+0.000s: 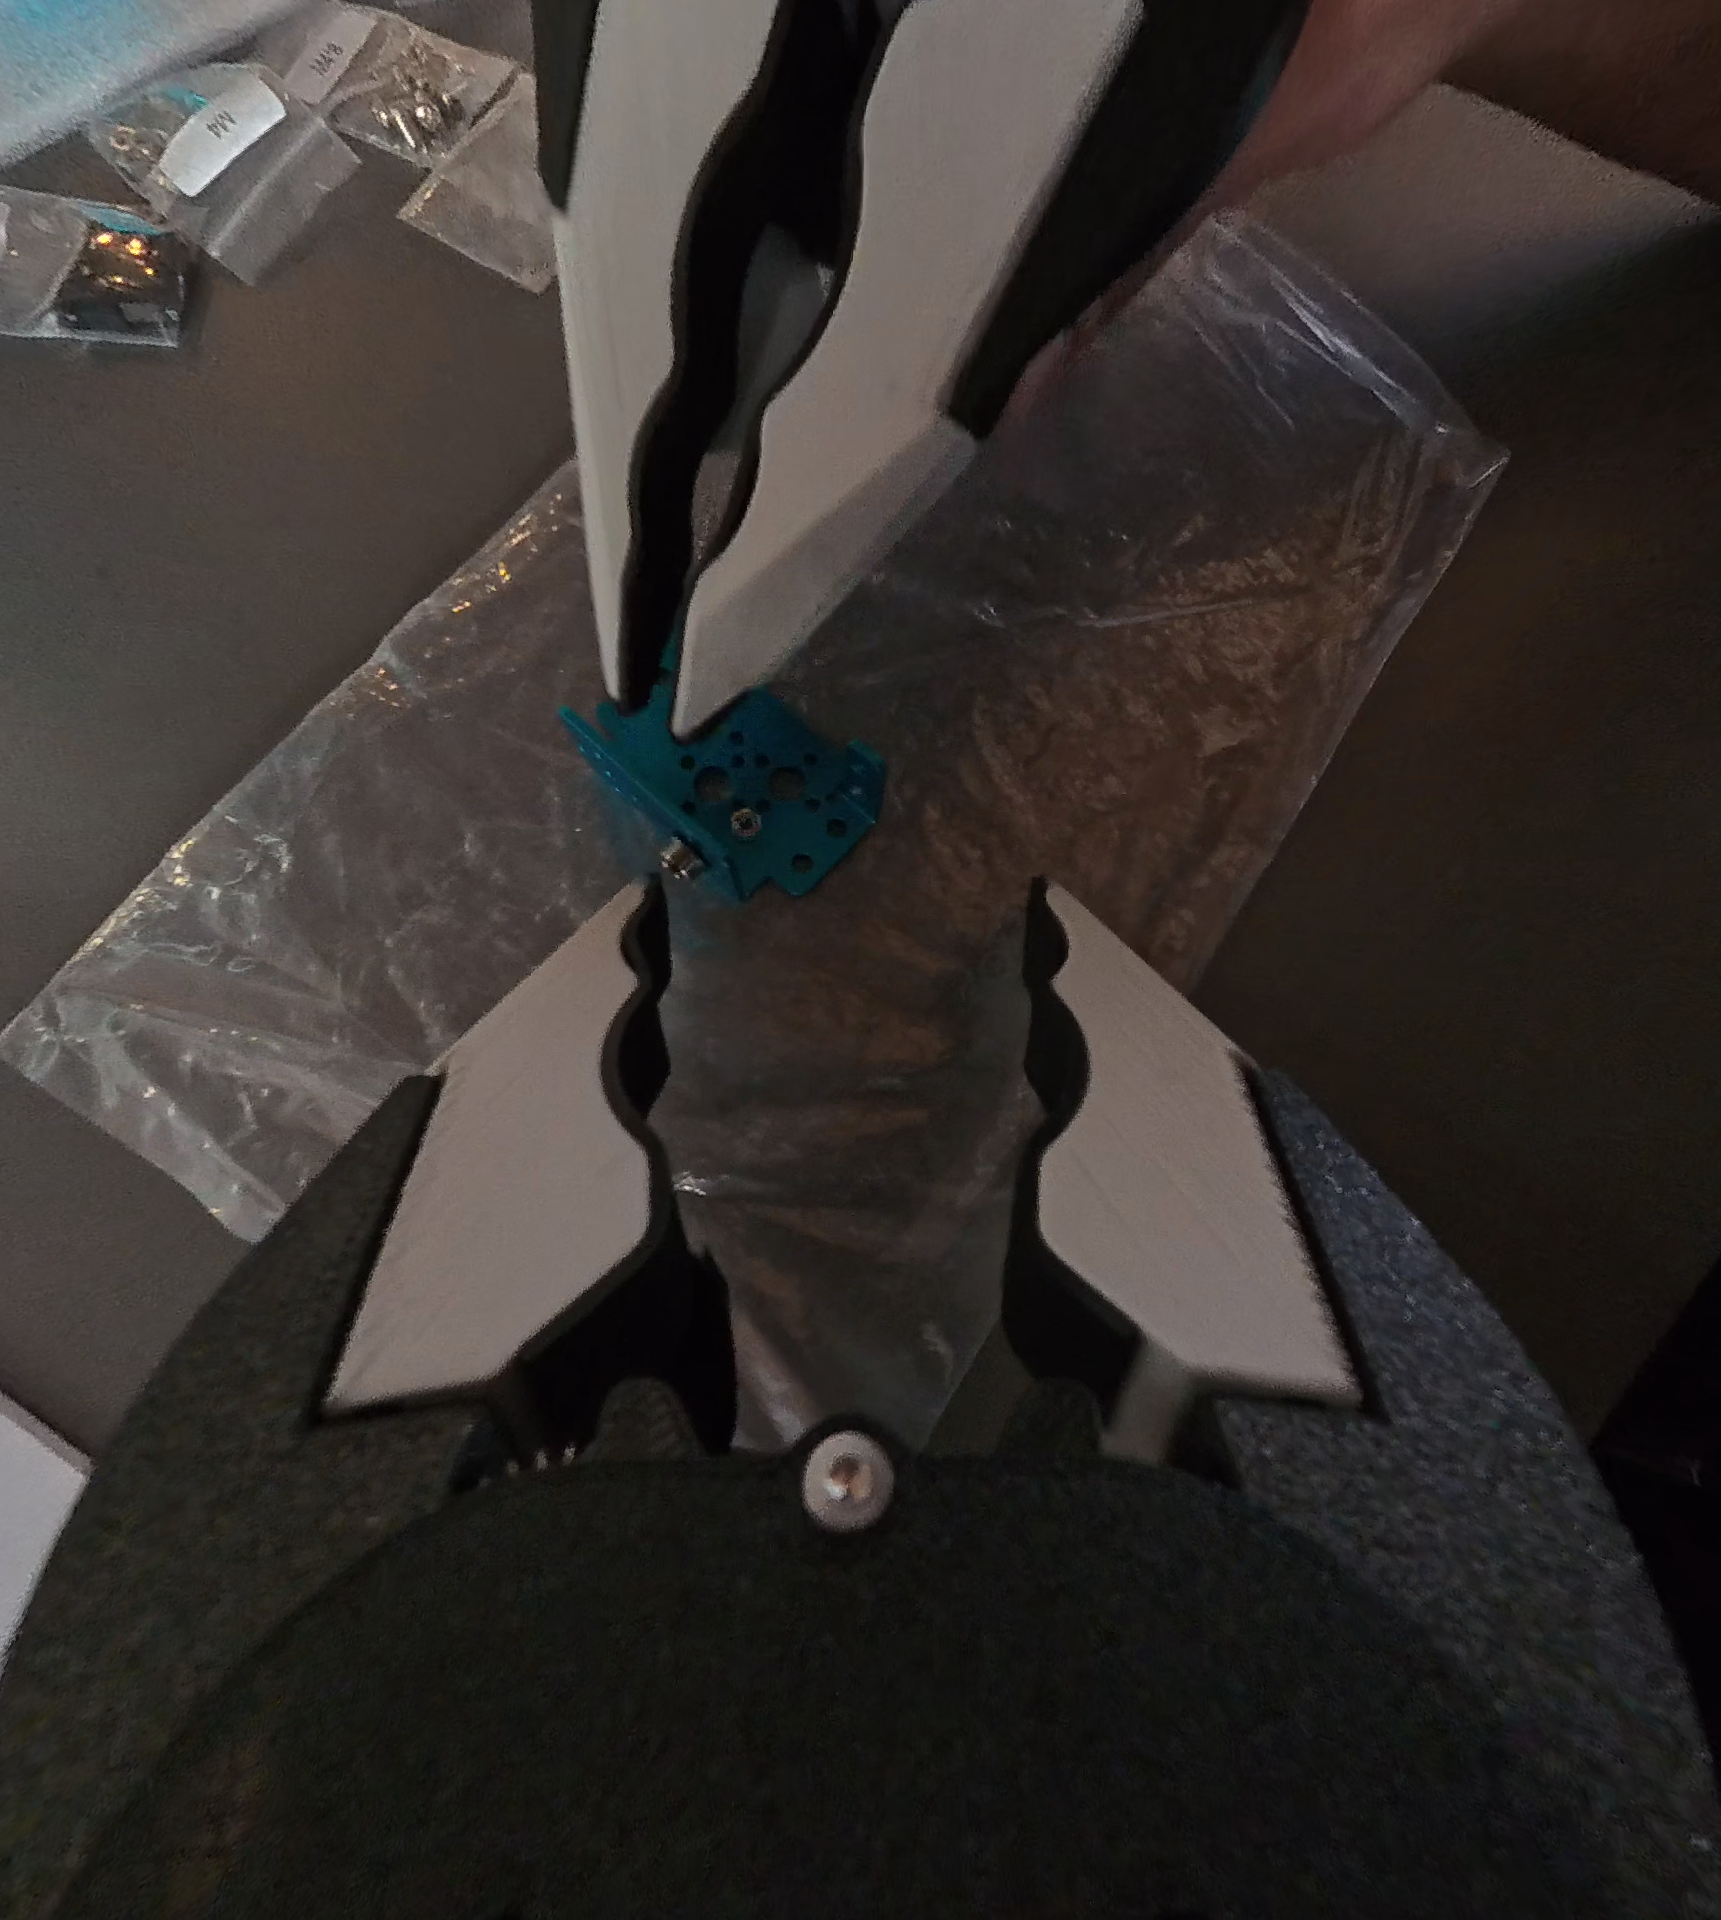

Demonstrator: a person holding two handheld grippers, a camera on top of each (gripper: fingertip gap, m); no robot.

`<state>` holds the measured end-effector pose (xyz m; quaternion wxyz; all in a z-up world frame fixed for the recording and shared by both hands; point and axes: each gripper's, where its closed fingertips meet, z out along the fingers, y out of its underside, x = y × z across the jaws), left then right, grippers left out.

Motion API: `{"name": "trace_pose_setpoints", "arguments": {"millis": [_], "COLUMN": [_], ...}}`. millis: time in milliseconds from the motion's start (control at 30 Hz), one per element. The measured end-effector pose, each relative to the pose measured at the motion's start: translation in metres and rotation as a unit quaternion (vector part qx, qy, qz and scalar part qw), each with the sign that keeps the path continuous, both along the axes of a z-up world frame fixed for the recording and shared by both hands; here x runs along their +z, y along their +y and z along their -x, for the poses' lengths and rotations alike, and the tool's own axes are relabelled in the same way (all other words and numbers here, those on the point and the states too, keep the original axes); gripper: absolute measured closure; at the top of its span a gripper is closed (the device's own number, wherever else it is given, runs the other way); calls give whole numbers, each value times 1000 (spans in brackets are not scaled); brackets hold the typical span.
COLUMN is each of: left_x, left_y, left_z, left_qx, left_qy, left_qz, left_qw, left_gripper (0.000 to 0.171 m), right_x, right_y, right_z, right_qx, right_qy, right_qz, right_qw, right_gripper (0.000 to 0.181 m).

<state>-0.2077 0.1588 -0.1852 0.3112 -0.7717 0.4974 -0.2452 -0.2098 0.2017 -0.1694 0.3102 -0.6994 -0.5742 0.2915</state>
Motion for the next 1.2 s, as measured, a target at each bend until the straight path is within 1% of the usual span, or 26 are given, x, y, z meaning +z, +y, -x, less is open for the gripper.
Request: {"name": "trace_pose_setpoints", "arguments": {"millis": [67,133,167,200,233,267,333,400,500,567,600,667,733,767,800,833,900,1000,1100,1200], "left_x": [-1,-1,-1,0,0,1,3,2,4,10,13,14,14,14,14,13,7,3,4,2], "left_y": [-2,-2,-2,-2,-2,-3,-6,-9,4,17,22,24,19,15,14,16,19,25,26,28], "left_z": [0,0,-1,-1,-1,-2,-4,0,20,28,28,22,13,9,5,1,-3,-6,-7,-7], "left_qx": [-3,-5,-6,-8,-10,-13,-24,-42,-76,-121,-151,-224,-294,-322,-339,-346,-353,-342,-337,-341], "left_qy": [-2,-2,-1,-1,-2,-4,-7,7,39,42,34,16,-5,-11,-14,-13,-1,1,-15,-17], "left_qz": [5,5,3,0,-2,-4,-4,-12,-64,-92,-100,-82,-56,-43,-40,-40,-34,-46,-32,-31], "left_qw": [1000,1000,1000,1000,1000,1000,1000,999,994,987,983,971,954,946,940,937,935,938,941,939], "left_gripper": [103,103,103,103,103,103,103,102,103,103,103,103,103,102,101,101,101,101,105,107], "right_x": [5,12,14,13,8,3,2,7,11,11,15,23,17,13,10,8,1,-3,1,-8], "right_y": [4,7,4,4,4,2,-2,-6,-12,-13,-17,-26,-28,-25,-24,-21,-20,-21,-19,-19], "right_z": [-3,-7,-8,-11,-14,-17,-17,-16,-19,-22,-20,-16,-15,-15,-14,-13,-13,-13,-5,-4], "right_qx": [-6,-12,-7,-10,-14,-9,1,4,0,-15,-18,-22,-31,-37,-36,-32,-13,16,25,33], "right_qy": [0,-1,-2,-12,-32,-47,-46,-30,-18,-14,1,26,5,-15,-36,-59,-120,-187,-200,-225], "right_qz": [-11,-23,-14,0,14,26,25,20,23,12,8,16,22,18,15,13,28,41,50,56], "right_qw": [1000,1000,1000,1000,999,999,999,999,1000,1000,1000,999,999,999,999,998,992,981,978,972], "right_gripper": [172,163,157,147,137,132,131,130,128,133,143,154,154,159,169,171,168,167,171,171]}}
